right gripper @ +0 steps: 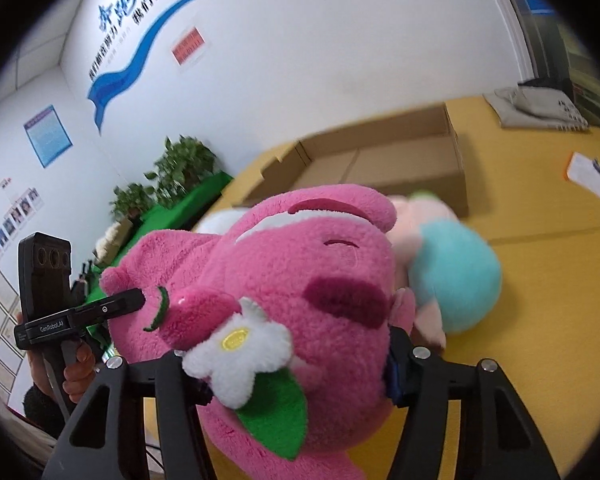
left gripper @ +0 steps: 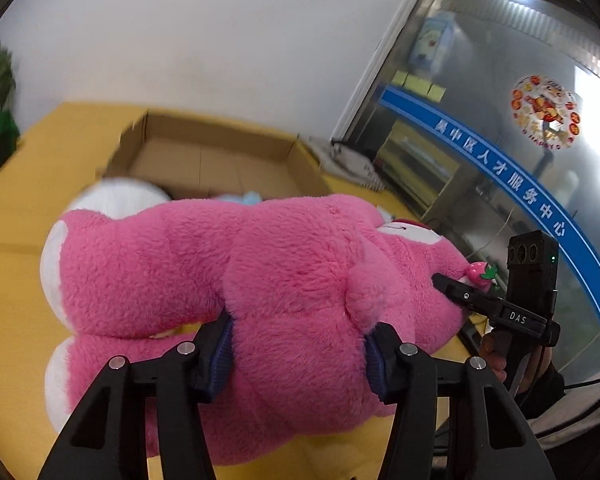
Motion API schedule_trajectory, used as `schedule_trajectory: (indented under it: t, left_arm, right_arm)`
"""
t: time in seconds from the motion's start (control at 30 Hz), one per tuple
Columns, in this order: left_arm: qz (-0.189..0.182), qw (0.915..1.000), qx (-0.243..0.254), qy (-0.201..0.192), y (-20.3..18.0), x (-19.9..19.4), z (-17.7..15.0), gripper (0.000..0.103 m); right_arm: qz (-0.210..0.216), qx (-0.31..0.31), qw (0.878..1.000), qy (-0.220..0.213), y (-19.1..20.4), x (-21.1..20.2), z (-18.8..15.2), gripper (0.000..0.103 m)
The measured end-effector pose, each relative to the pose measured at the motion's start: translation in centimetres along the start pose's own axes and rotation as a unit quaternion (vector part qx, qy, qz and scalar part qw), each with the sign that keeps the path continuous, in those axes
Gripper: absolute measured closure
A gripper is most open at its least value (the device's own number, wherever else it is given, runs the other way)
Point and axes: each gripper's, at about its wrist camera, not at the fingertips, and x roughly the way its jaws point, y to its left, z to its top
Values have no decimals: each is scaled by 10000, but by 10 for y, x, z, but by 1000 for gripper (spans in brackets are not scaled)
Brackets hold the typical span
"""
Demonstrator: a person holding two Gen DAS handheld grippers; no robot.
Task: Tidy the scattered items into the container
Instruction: 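Close both grippers on the pink bear plush and lift it, then carry the pink bear over the cardboard box and lower it inside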
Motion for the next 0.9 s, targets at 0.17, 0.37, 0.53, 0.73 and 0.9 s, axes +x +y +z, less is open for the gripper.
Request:
schedule_trajectory:
  t: [0.17, 0.37, 0.53, 0.73, 0.9]
  left_arm:
    - [52, 9984, 474, -315, 1, 12, 69, 45]
    - [35, 9973, 673, -290, 19, 89, 172, 45]
    - [7, 9988, 467, 174, 67, 198, 251, 44]
    - [219, 9936, -203, 1088, 142, 351, 279, 43]
    - [519, 9795, -448, 1895, 180, 430, 241, 46]
  right_arm:
    - [99, -226, 9982, -538, 7, 4, 56, 42]
    - [-114, -616, 9916, -1133, -13, 47, 157, 40]
    - [-439, -545, 9913, -1111, -58, 115, 239, 40]
    - [-766, 350, 9949, -556, -156, 231, 279, 40]
    - [-1598, 993, 9806, 543, -217, 317, 248, 33]
